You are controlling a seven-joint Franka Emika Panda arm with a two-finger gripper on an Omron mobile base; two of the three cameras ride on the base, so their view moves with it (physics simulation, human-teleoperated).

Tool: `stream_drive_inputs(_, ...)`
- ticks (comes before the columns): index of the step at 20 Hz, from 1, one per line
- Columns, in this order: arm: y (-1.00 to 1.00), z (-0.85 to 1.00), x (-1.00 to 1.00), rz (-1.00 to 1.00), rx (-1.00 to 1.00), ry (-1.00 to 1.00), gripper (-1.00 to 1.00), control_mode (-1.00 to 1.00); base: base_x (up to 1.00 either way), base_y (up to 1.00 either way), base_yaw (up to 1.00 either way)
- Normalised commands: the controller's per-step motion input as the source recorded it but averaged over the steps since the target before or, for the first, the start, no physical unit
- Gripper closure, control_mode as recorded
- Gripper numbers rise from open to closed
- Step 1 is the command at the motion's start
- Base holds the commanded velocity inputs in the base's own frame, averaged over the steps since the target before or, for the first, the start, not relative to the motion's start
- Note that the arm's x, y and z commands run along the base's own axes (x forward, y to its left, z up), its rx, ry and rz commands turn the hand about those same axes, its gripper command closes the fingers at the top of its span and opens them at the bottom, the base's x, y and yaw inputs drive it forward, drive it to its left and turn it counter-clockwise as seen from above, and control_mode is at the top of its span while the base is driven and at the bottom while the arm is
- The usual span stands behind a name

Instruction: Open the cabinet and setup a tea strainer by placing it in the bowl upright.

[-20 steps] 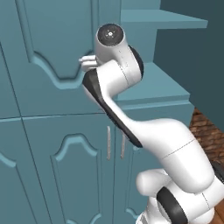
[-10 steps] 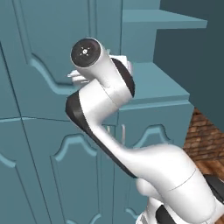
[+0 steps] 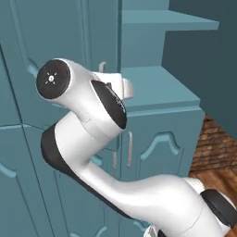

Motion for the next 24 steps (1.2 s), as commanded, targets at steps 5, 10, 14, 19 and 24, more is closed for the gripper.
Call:
stream_drive_inputs(5, 0.3, 0.0, -0.74, -0.09, -0.02, 0.0, 1.0, -1.0, 0.0, 0.0, 0.0)
stream_drive_inputs(10, 0.16, 0.0, -0.42, -0.06, -0.01, 0.0, -1.0, -1.0, 0.0, 0.0, 0.0)
stream_drive_inputs(14, 0.13, 0.05, -0.48, -0.12, -0.06, 0.0, -1.0, -1.0, 0.0, 0.0, 0.0)
stream_drive_inputs(19, 0.0, 0.07, -0.63, -0.17, -0.01, 0.0, -1.0, -1.0, 0.0, 0.0, 0.0)
stream_drive_inputs(24, -0.47, 0.02, -0.45, 0.07, 0.25, 0.05, -1.0, -1.0, 0.0, 0.0, 0.0)
